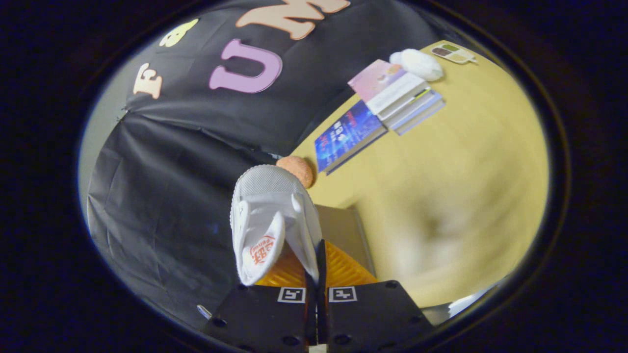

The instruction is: Open the storage box then place both shoes into the box .Put the left shoe in first, then the right shoe, with the right side of both shoes facing outward in a uniform manner.

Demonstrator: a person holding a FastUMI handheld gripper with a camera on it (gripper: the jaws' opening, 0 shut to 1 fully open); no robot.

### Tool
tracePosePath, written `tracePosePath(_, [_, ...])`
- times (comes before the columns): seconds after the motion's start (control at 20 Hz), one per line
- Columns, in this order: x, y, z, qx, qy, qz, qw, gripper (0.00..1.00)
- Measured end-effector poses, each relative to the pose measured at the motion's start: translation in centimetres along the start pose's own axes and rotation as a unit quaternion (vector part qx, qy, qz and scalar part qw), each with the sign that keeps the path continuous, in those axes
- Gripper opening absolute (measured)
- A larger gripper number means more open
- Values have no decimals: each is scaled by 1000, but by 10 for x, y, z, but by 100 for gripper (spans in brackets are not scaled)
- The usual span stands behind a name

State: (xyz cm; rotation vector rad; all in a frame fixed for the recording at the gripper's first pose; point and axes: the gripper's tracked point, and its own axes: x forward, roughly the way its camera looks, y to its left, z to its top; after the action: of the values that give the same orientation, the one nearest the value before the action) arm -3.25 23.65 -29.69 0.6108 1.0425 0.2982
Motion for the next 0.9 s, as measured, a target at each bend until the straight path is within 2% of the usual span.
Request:
tracePosePath(0.15, [28,31,-25,-20,11,6,1000,3])
tracePosePath(0.25, [49,36,-41,-38,5,-11,999,3])
tracePosePath(0.4, [72,17,-57,-68,-14,-78,995,3])
tracePosePath(0.55, [85,-6,-65,-104,-29,-147,983,3])
tracePosePath(0.7, [95,-4,-62,-135,-61,-163,976,4])
tracePosePath(0.8, [101,1,-66,-141,-64,-161,975,8])
tracePosePath(0.9, [99,5,-68,-143,-67,-158,975,21])
